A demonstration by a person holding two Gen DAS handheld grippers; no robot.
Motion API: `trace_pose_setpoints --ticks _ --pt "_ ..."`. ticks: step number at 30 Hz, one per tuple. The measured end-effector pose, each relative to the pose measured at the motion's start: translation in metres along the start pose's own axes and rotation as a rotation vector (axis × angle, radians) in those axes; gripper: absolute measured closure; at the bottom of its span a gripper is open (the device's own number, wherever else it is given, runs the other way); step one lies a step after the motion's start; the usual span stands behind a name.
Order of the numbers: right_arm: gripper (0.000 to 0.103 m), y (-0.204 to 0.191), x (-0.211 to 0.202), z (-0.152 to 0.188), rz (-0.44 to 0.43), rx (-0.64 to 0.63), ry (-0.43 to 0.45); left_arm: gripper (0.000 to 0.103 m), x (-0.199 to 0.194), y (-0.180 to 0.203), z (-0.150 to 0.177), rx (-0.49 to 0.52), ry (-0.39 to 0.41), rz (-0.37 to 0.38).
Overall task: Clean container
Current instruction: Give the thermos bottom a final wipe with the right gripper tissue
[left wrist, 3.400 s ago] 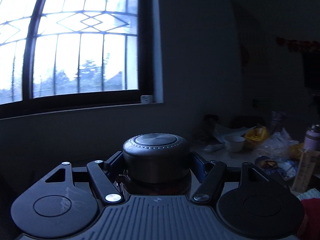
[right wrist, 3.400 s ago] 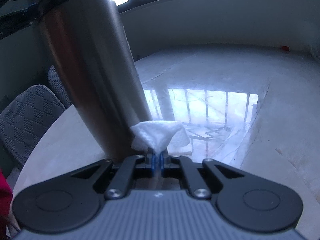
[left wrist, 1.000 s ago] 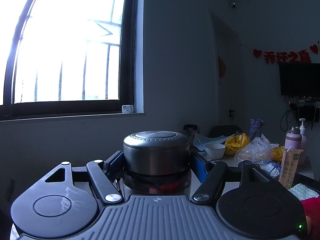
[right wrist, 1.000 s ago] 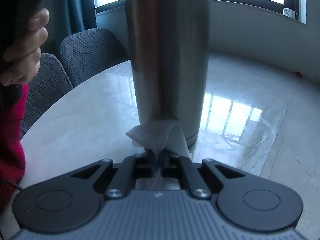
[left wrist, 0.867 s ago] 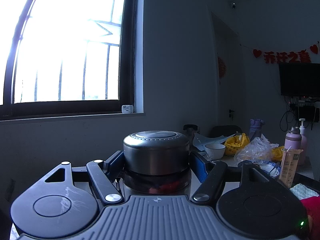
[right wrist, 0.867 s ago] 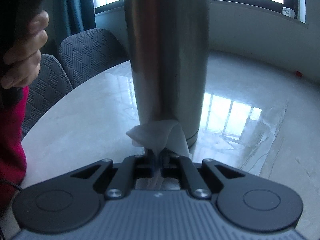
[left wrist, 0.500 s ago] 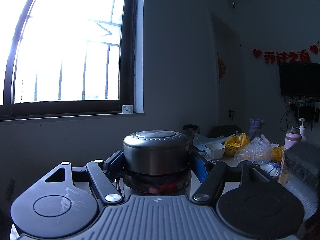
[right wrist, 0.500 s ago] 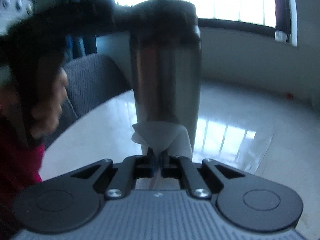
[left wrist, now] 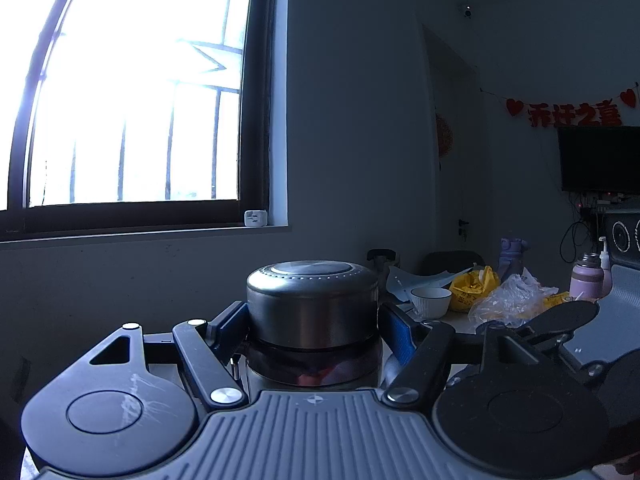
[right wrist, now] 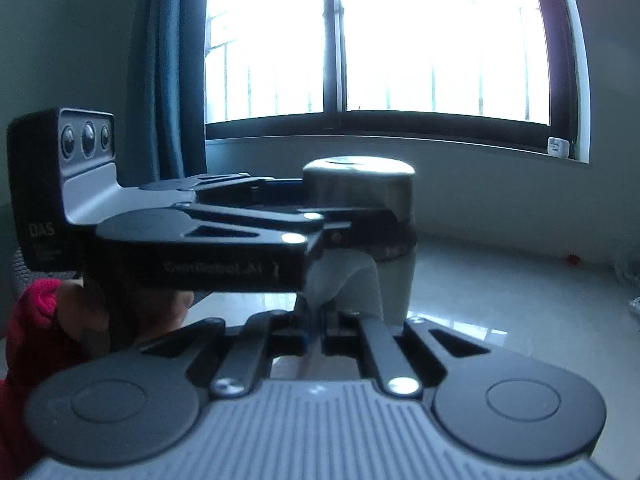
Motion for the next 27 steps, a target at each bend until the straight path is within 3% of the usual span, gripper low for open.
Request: trace_pose_setpoints --ticks 3,17,27 --pt "0.099 0.02 0.021 0.006 -0.003 -0.001 -0.021 0.031 0.0 0.0 0.0 0.002 0.0 0.0" --pt "0.099 0.028 0.057 0.083 -0.008 0.052 -0.233 0.031 0.0 0.003 -0.001 0.005 0.001 -0.002" --pt "0.099 0.032 0.067 0.117 0.009 0.059 -0.314 0.031 -0.001 0.003 0.0 0.006 0.001 -0.003"
Point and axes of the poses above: each gripper's, at about its wrist camera, not at the fingertips, and x roughly the way its jaws point, y to its right, z to its underside, the point moved 6 cm from there along x, roughly the way its jaws point, and after that the axes turned 8 degrees about y, right-handed, at the moved point
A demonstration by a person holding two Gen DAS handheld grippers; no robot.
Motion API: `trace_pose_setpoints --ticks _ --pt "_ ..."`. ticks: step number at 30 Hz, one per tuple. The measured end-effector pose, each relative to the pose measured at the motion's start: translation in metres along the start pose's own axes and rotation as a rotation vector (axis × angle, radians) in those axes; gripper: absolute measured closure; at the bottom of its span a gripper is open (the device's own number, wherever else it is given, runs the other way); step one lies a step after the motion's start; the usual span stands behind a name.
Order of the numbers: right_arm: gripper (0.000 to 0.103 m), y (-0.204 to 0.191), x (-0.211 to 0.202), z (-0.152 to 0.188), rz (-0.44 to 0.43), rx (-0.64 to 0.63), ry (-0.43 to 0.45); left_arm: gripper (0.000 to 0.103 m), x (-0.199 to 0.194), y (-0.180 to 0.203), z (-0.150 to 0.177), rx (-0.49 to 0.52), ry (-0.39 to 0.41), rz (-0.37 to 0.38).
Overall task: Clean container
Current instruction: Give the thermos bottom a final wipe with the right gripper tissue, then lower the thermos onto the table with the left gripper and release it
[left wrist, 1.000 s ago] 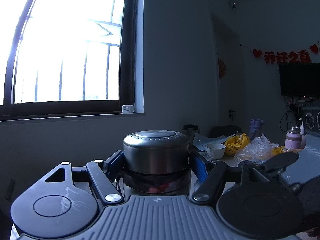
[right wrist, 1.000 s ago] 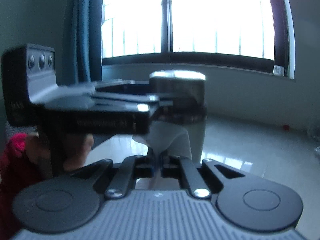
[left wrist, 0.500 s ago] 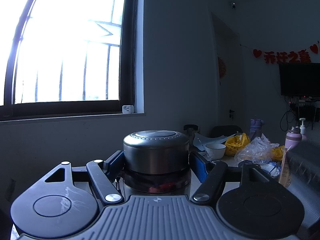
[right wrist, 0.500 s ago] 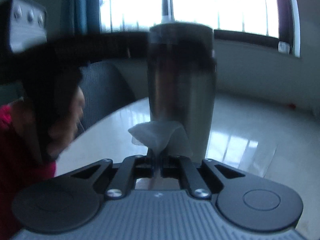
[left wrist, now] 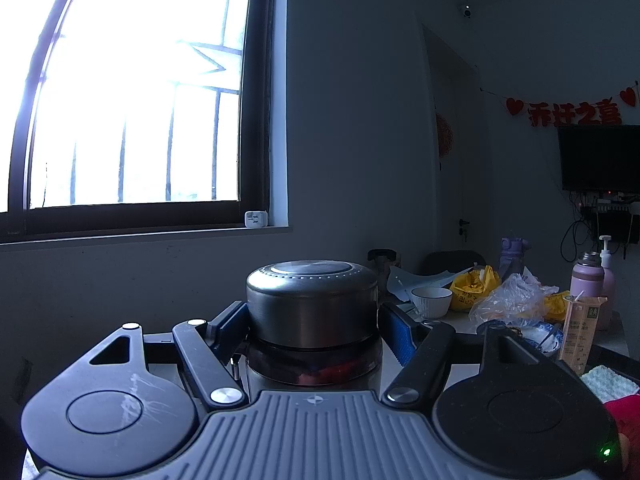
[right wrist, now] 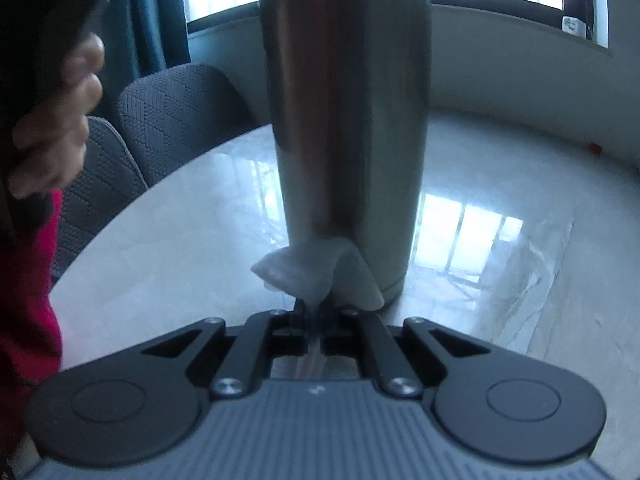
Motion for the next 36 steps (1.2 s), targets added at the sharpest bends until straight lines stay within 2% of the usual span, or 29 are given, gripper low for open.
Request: trace_pose_setpoints --ticks 12,26,28,32,35,36 --pt "0.098 0.005 -0.005 0.0 0.041 0.021 0.009 0.031 0.0 -0.001 0.001 0.0 0.001 0.001" --pt "0.097 0.014 -0.047 -0.044 0.083 0.003 0.16 0.029 -0.002 -0.002 0.001 0.015 -0.005 -0.011" --pt "0.097 0.02 -0.048 -0.04 0.09 0.025 0.131 0.027 -0.002 -0.002 0.0 0.016 -0.009 -0.017" --pt "0.096 0.034 -0.039 -0.014 0.168 0.046 0.011 0.0 -0.006 0.004 -0.004 0.056 -0.017 -0.043" --pt "0.094 0.056 -0.037 0.005 0.226 0.143 -0.059 0.0 -0.016 0.01 -0.014 0.107 0.006 -0.086" --pt "0.089 0.063 -0.038 0.01 0.239 0.183 -0.073 0.0 -0.02 0.011 -0.019 0.112 0.015 -0.102"
Point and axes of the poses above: each gripper's, at about its wrist camera, not at the fingertips, and x roughly the way its jaws point, y to its right, z to its underside, the point moved 6 cm from there along x, roughly the way its jaws point, and after that the axes turned 8 degrees about y, right-handed, at the moved point
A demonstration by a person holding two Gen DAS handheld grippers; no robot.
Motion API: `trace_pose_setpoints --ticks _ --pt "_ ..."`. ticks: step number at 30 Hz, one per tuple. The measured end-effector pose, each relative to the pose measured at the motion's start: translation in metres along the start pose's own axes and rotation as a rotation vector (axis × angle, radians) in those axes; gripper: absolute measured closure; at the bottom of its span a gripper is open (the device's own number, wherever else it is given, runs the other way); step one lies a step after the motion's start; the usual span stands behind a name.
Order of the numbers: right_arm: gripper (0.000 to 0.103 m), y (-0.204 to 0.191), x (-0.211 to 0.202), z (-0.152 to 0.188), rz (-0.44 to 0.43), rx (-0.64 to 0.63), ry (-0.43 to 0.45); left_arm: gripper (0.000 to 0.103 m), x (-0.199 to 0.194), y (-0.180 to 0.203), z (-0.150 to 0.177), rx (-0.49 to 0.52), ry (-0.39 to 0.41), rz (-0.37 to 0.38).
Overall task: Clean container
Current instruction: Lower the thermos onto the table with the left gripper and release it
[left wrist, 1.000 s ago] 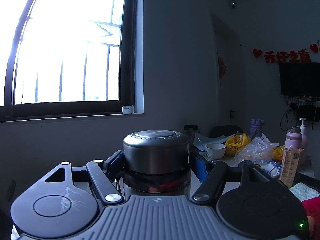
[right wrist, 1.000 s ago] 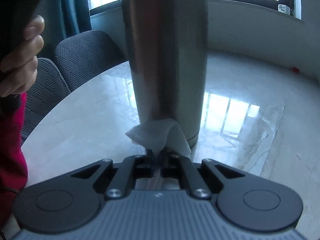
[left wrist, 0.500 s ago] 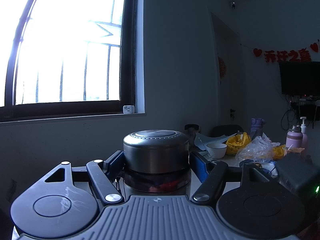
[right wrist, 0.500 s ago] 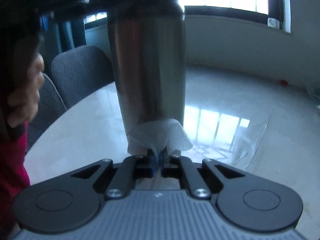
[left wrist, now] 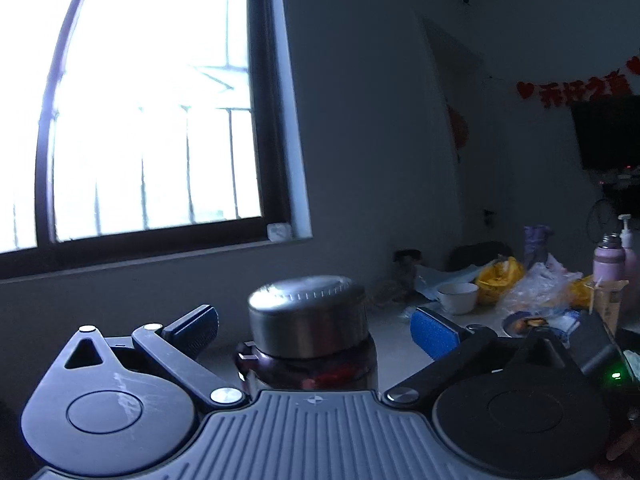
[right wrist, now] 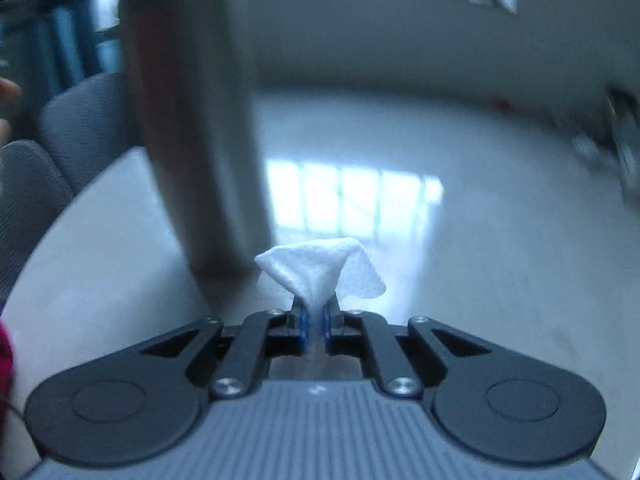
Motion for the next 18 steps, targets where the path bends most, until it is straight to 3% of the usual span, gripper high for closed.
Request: trace_pose_setpoints --ticks 1,2,3,6,13,18 --pt "0.086 0.007 0.0 0.002 0.003 0.034 -0.005 0.0 -0.005 -0.001 -0.004 -0.001 0.005 -0.016" --pt "0.072 0.012 -0.002 0.002 -0.006 0.059 0.003 0.0 -0.009 -0.001 -0.006 -0.003 0.004 -0.03" --pt "0.046 0.015 -0.004 0.0 -0.016 0.079 0.013 0.0 -0.015 -0.002 -0.008 -0.006 -0.003 -0.049" --pt "0.01 0.019 -0.02 -0.01 -0.007 0.116 0.097 0.0 -0.032 -0.002 -0.011 -0.017 -0.034 -0.109" --pt "0.006 0.007 -0.051 -0.014 0.102 0.017 0.127 0.0 -0.07 0.013 0.006 -0.068 -0.192 -0.267" --pt "0.006 -0.005 -0.076 0.011 0.141 0.02 0.138 0.0 -0.094 0.032 0.032 -0.128 -0.323 -0.39"
Point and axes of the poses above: each gripper's, at about its wrist camera, not at the fingertips, and x roughly the way its jaws point, y to its right, z to its underside, the point moved 6 cm from there along x, roughly the way its jaws point, and after that the axes turned 8 degrees about y, right-handed, at the moved point
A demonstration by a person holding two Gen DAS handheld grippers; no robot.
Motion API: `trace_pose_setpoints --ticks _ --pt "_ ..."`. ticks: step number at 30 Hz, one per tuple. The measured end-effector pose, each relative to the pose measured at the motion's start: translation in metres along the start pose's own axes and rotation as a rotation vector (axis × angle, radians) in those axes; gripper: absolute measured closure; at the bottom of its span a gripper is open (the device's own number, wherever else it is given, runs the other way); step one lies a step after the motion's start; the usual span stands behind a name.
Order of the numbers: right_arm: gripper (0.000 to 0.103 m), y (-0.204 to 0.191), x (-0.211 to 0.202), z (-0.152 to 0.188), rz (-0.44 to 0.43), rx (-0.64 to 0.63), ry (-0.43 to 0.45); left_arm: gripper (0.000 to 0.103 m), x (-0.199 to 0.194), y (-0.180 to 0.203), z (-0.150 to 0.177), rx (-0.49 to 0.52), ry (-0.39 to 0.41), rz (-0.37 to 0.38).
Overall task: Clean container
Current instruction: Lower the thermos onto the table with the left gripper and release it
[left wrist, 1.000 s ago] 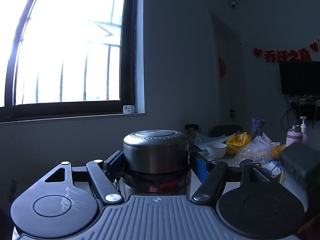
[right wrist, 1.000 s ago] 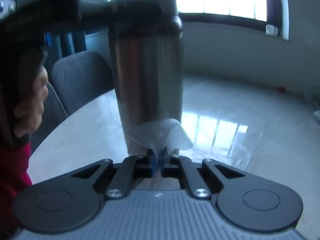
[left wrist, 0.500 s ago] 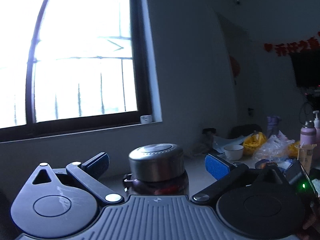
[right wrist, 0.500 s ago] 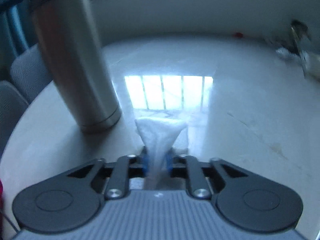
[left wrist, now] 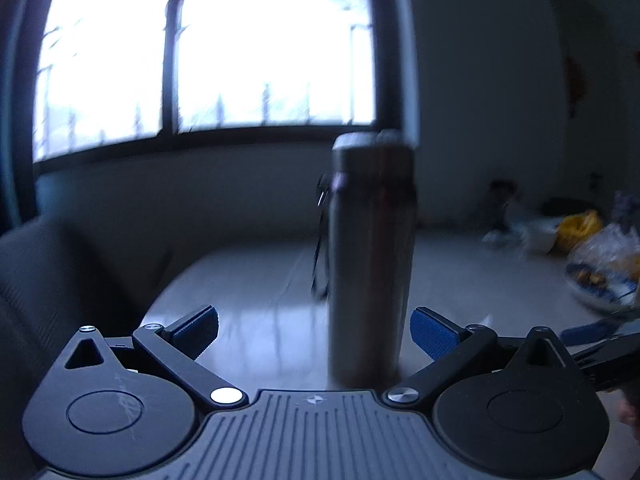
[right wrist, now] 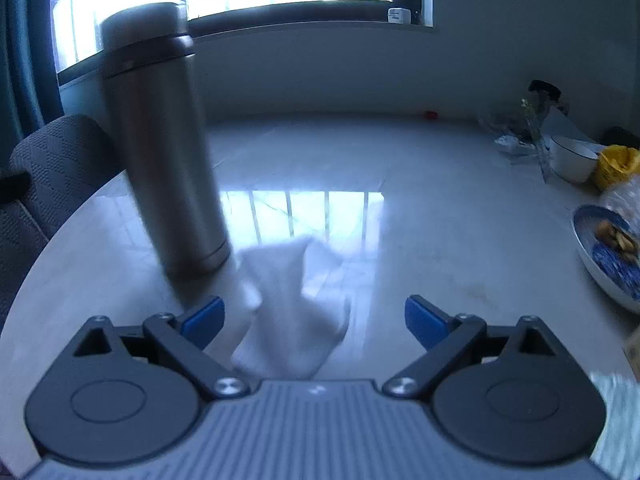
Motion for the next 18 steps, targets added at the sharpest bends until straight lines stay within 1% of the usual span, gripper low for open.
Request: trace_pose_setpoints --ticks 1,7,9,13,18 --pt "0.006 0.001 -0.005 0.005 0.006 -0.007 0.009 0.0 -0.003 0.002 0.006 -0.005 -0.017 -0.027" --pt "0.006 -0.025 -0.039 0.031 -0.001 -0.038 0.021 0.0 -0.015 0.017 0.031 -0.016 -0.126 -0.027" --pt "0.006 -0.026 -0.047 0.035 -0.003 -0.023 0.026 0.0 -0.018 0.023 0.036 -0.008 -0.142 -0.023" --pt "0.006 -0.024 -0.052 0.04 -0.007 0.003 0.039 0.0 -0.025 0.029 0.039 -0.039 -0.16 -0.01" --pt "0.006 -0.032 -0.057 0.045 0.004 0.002 0.053 0.0 -0.032 0.021 0.041 -0.034 -0.158 -0.037"
Point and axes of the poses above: each gripper's, at about its wrist camera, not at the fingertips, and x roughly the way its jaws point, y to its right, z to its underside, the point moved 6 cm from there along x, roughly the way its jaws point, and after that the axes turned 8 degrees about y, right-handed, at the moved point
